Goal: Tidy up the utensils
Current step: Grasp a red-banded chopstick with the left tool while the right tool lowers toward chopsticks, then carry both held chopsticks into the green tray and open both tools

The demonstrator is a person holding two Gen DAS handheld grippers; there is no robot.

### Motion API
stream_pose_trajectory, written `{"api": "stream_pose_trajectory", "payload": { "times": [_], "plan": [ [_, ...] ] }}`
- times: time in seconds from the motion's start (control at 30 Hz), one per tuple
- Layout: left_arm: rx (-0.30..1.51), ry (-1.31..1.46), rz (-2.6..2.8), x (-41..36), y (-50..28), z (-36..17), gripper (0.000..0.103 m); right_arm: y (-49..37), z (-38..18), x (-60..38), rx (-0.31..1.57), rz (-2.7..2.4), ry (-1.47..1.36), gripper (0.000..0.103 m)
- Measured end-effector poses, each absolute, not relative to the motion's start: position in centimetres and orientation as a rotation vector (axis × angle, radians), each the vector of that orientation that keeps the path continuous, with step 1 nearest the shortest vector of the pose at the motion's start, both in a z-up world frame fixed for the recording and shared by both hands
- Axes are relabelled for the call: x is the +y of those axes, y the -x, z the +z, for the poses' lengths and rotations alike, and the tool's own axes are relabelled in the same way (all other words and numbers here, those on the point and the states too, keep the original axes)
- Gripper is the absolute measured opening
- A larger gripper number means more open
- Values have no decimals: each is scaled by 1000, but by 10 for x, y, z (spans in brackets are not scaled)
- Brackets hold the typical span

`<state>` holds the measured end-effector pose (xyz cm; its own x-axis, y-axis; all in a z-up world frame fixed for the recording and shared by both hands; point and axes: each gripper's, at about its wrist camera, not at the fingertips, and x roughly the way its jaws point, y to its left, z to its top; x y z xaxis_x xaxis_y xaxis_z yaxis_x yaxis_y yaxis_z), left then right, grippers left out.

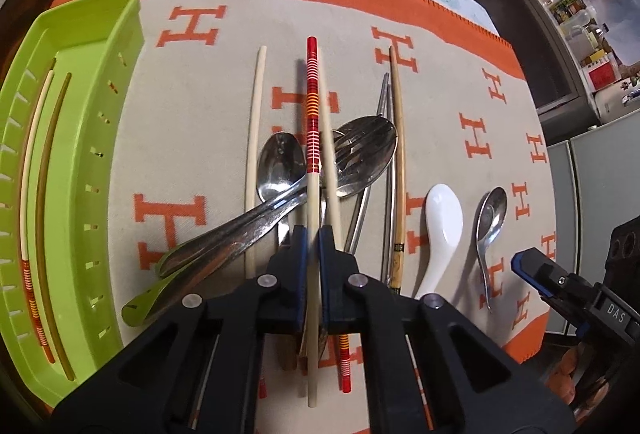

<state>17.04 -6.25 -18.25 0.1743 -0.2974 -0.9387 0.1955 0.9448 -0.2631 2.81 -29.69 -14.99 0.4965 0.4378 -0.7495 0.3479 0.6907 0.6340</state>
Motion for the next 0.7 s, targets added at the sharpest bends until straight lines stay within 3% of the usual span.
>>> {"api": "stream_pose_trajectory", "payload": {
  "times": [0.7],
  "plan": [
    [1245,146,-331,15,-132,-126,4,-113,-170,-172,1285,227,-499,22]
  ]
}}
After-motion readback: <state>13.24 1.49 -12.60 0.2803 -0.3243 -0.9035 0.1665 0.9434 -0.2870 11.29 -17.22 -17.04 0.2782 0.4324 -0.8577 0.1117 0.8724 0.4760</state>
